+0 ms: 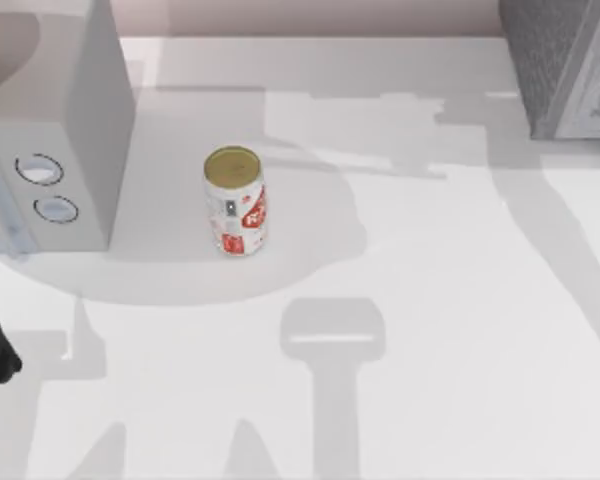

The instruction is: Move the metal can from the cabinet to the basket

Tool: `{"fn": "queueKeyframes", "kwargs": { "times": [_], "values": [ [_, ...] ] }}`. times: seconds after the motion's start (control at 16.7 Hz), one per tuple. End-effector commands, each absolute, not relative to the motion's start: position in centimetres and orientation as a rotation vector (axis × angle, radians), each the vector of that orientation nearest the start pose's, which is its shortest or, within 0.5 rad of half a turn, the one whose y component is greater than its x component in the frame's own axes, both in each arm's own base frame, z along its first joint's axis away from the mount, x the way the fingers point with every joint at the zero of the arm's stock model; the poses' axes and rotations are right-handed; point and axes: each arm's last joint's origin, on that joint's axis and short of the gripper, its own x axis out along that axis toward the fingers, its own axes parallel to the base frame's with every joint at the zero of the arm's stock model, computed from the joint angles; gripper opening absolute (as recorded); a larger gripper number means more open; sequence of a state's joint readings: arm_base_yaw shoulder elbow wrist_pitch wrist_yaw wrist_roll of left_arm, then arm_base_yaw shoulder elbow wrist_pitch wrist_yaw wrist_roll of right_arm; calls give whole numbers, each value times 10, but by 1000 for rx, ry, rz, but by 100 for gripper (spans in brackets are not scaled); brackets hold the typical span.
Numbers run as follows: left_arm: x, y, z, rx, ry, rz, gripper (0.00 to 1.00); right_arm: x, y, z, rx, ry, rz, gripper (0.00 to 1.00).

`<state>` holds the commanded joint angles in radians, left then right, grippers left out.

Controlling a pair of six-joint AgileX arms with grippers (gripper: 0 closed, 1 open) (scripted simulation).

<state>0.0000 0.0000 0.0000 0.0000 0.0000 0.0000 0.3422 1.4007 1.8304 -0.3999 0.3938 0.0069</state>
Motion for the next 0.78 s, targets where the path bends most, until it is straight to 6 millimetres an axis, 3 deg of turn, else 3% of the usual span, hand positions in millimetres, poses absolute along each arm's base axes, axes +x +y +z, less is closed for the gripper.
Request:
{"fn": "queueKeyframes", "kwargs": {
  "times": [0.24,0.42,0.6,0.78],
  "values": [
    [106,-1,160,0,0,0,100,243,75,518,9,-59,-35,100],
    [106,-1,160,0,0,0,100,219,59,504,10,-72,-31,100],
    [106,-1,160,0,0,0,100,192,44,472,3,-58,-27,100],
    [106,-1,160,0,0,0,100,167,30,421,-6,-22,-24,100]
  ]
}}
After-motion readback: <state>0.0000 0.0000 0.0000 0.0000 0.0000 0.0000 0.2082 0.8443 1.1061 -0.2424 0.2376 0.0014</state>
